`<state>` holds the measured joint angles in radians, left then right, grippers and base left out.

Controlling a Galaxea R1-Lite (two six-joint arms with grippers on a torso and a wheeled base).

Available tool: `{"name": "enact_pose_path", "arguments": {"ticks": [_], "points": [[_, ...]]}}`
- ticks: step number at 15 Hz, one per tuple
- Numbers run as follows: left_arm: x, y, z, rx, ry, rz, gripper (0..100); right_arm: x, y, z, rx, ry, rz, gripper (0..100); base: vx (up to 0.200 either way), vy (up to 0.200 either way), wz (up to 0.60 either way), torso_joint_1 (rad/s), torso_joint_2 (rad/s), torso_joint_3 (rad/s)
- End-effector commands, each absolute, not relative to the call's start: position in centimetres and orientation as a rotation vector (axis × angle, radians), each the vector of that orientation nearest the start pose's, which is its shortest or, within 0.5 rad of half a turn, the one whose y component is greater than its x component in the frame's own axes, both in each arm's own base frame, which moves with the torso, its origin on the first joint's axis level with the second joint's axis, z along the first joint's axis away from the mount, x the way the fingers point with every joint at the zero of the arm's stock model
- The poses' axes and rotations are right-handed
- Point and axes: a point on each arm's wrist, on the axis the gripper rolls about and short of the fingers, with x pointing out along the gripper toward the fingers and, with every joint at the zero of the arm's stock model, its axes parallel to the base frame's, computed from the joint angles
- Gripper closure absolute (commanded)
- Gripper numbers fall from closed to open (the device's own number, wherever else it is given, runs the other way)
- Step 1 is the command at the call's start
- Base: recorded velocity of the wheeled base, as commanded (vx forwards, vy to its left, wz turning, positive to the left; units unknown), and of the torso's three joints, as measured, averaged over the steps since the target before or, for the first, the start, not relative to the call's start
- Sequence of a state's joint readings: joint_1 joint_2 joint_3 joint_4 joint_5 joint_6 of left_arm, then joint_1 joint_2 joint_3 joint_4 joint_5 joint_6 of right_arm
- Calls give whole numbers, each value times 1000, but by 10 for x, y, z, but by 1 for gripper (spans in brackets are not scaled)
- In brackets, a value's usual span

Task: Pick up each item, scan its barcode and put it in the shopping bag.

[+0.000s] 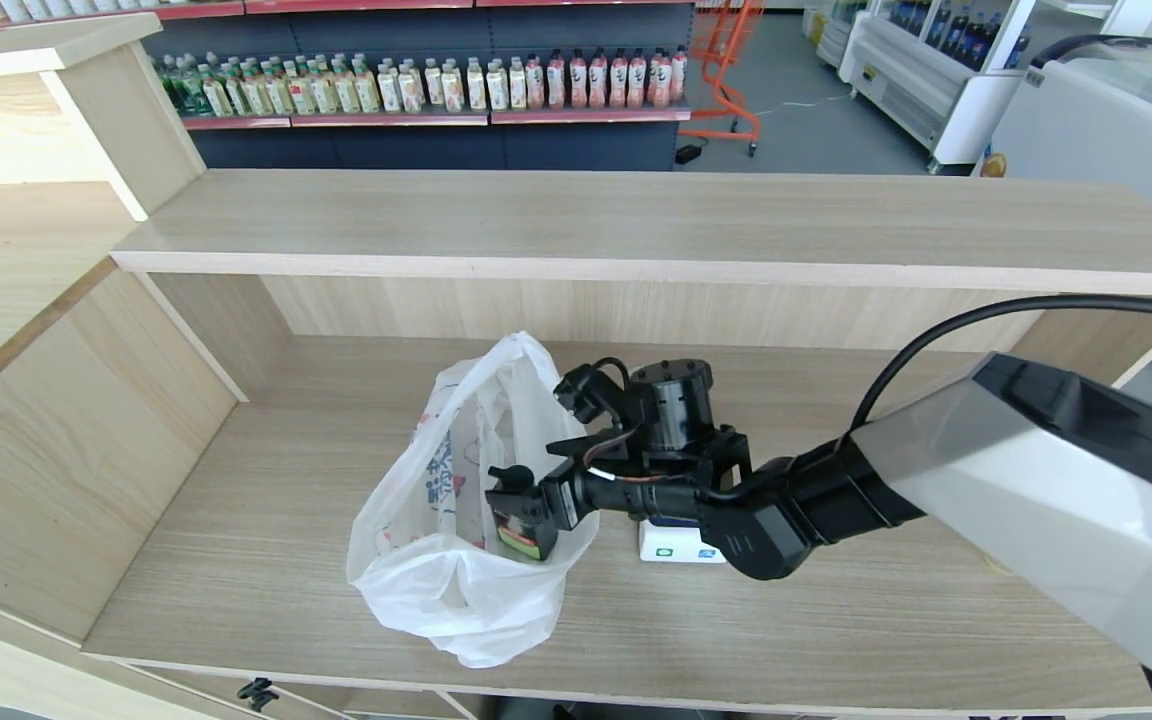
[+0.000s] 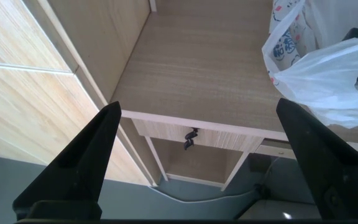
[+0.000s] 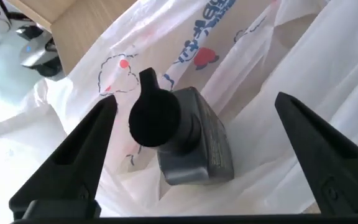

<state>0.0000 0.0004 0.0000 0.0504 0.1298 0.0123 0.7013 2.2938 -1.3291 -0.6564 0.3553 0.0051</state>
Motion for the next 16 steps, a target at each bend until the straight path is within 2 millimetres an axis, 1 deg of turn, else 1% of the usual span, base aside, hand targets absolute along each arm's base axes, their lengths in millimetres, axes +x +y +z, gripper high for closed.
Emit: {"name": "enact_pose_path", "arguments": {"ticks": [1, 2, 4, 6, 7, 8, 9, 10, 11, 12, 13, 14, 15, 16], "points": [[-23, 3, 70, 16, 53, 130, 0, 344, 290, 113, 24, 318, 1014, 0, 0, 0, 0, 0, 0, 0], [-23, 3, 70, 16, 51, 130, 0, 345, 277, 117, 45, 333, 984, 0, 0, 0, 0, 0, 0, 0], [-23, 3, 70, 16, 51, 130, 0, 328, 236, 140, 151, 387, 914, 0, 0, 0, 0, 0, 0, 0], [-23, 3, 70, 16, 51, 130, 0, 319, 196, 148, 168, 400, 836, 0, 0, 0, 0, 0, 0, 0], [-23, 3, 70, 17, 51, 130, 0, 301, 172, 162, 176, 382, 805, 0, 0, 0, 0, 0, 0, 0], [-23, 3, 70, 16, 53, 130, 0, 275, 156, 180, 180, 341, 806, 0, 0, 0, 0, 0, 0, 0], [-23, 3, 70, 16, 51, 130, 0, 245, 140, 198, 175, 287, 811, 0, 0, 0, 0, 0, 0, 0], [-23, 3, 70, 16, 51, 130, 0, 219, 126, 213, 130, 198, 787, 0, 0, 0, 0, 0, 0, 0], [-23, 3, 70, 16, 51, 130, 0, 206, 118, 221, 97, 146, 746, 0, 0, 0, 0, 0, 0, 0], [-23, 3, 70, 16, 53, 130, 0, 182, 103, 230, 41, 72, 616, 0, 0, 0, 0, 0, 0, 0], [-23, 3, 70, 16, 51, 130, 0, 163, 88, 232, 0, 72, 470, 0, 0, 0, 0, 0, 0, 0], [-23, 3, 70, 16, 51, 130, 0, 153, 80, 235, -9, 77, 404, 0, 0, 0, 0, 0, 0, 0], [-23, 3, 70, 16, 53, 130, 0, 116, 48, 234, -50, 180, 137, 0, 0, 0, 0, 0, 0, 0], [-23, 3, 70, 16, 51, 130, 0, 95, 33, 236, -56, 212, 13, 0, 0, 0, 0, 0, 0, 0]]}}
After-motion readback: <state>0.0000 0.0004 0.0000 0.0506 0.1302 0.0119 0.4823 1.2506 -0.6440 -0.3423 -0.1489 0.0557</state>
